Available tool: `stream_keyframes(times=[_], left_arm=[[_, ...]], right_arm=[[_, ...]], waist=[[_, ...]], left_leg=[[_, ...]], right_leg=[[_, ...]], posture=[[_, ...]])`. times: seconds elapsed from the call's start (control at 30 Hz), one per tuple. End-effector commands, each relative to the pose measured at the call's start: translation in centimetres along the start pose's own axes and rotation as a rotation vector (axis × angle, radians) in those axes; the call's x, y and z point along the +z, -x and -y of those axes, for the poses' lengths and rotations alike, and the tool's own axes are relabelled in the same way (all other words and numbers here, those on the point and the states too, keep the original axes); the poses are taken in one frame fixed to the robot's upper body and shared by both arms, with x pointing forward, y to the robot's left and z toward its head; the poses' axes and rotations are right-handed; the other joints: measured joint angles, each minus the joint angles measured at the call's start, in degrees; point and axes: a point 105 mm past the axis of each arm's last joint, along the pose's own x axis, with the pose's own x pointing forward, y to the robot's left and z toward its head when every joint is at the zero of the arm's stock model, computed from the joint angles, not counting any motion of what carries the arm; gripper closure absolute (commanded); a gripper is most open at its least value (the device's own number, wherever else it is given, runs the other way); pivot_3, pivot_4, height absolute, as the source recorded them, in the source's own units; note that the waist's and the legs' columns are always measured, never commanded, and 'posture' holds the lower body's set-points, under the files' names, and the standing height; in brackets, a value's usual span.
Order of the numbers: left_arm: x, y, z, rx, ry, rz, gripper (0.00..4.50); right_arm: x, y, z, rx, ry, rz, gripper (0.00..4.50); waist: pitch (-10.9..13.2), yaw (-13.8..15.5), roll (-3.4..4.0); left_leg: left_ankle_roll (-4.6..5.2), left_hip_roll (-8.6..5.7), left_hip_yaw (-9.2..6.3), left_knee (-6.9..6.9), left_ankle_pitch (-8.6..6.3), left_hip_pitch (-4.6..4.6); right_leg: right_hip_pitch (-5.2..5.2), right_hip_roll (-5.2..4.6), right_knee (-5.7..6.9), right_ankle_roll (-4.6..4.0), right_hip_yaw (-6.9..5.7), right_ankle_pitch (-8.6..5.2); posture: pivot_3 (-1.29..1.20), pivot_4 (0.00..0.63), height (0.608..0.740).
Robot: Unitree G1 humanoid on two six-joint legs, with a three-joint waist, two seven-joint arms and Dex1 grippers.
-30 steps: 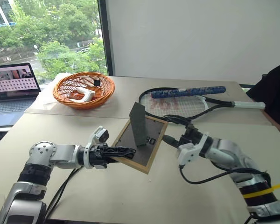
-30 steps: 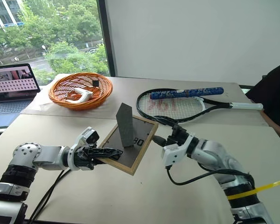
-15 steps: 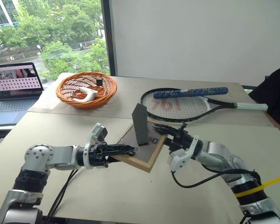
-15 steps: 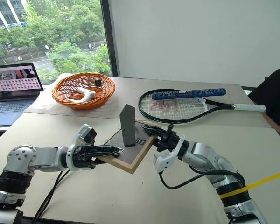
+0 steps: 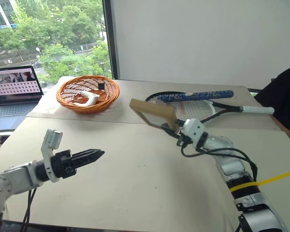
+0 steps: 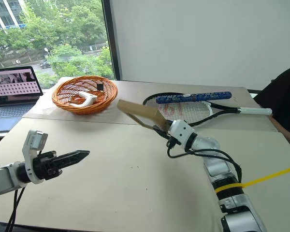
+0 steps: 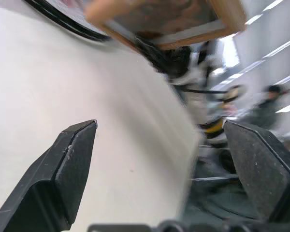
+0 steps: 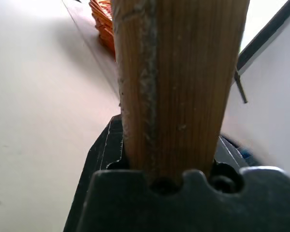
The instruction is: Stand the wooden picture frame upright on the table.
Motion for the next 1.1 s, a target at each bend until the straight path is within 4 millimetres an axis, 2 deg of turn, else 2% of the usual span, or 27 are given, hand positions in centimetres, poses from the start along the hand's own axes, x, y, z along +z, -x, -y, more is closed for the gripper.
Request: stream_keyframes(times=[0.03,0.2,0.3,0.43,0.57,0.8,1.03,1.1], left_arm=[[1.5,-0.1,0.9,0.002,-0.152,0.069,0.00],[1.6,-0.2,0.2,0.030,-0.151,0.113,0.00],[0.9,-0.4,-0.1,0.000,-0.072,0.049,0.00],[2.2,-1.4,-0.6,0.003,-0.077,0.102,0.00],[2.6,-1.9,-0.8,0.000,-0.090,0.104,0.00],[2.4,-2.6,-1.0,-0.016,-0.094,0.082,0.00],[1.6,-3.5,-1.3,-0.022,-0.111,0.047,0.00],[1.0,-3.8,-1.5,-0.009,-0.157,0.011,0.00]], right_arm=[[1.8,-0.5,0.3,0.076,-0.294,0.053,3.22],[-0.5,-1.0,-1.0,0.119,-0.475,-0.054,3.22],[-2.2,-1.0,-1.9,0.137,-0.465,-0.106,3.22],[-4.0,-1.0,-3.0,0.136,-0.520,-0.127,3.23],[-5.0,-0.5,-4.3,0.161,-0.587,-0.151,3.23],[-5.3,0.2,-6.4,0.196,-0.661,-0.168,3.26],[-4.8,0.4,-7.0,0.201,-0.743,-0.169,3.27],[-4.6,0.7,-6.7,0.189,-0.737,-0.166,2.25]], waist=[[0.1,0.2,-0.01],[0.1,0.4,0.01],[0.1,0.3,0.02],[0.1,0.2,0.01],[0.1,-0.3,0.02],[0.1,-0.4,0.02],[0.1,-0.4,0.02],[0.1,-0.4,0.02]], left_leg=[[0.00,0.02,0.00,0.01,0.00,0.00],[0.01,0.02,0.01,-0.05,-0.01,-0.05],[0.02,0.03,0.01,-0.07,-0.02,-0.10],[0.02,0.03,0.02,-0.06,-0.02,-0.13],[0.02,0.03,0.02,-0.05,-0.01,-0.12],[0.05,0.04,0.02,-0.10,-0.04,-0.11],[0.05,0.04,0.02,-0.06,-0.04,-0.10],[0.05,0.04,0.02,-0.05,-0.04,-0.10]], right_leg=[[-0.02,0.01,0.02,0.00,0.00,0.00],[-0.15,0.02,0.02,0.00,0.00,-0.02],[-0.25,0.03,0.02,0.00,0.01,-0.03],[-0.28,0.04,0.03,0.02,0.01,-0.03],[-0.23,0.05,0.04,0.03,0.01,-0.02],[-0.22,0.06,0.05,0.02,0.00,-0.03],[-0.21,0.06,0.06,0.03,0.01,-0.03],[-0.21,0.06,0.06,0.03,0.01,-0.03]], posture=[[0.00,0.150,0.696],[0.00,0.150,0.696],[0.00,0.150,0.696],[0.00,0.150,0.696],[0.00,0.150,0.696],[0.00,0.150,0.696],[0.00,0.150,0.696],[0.00,0.150,0.696]])
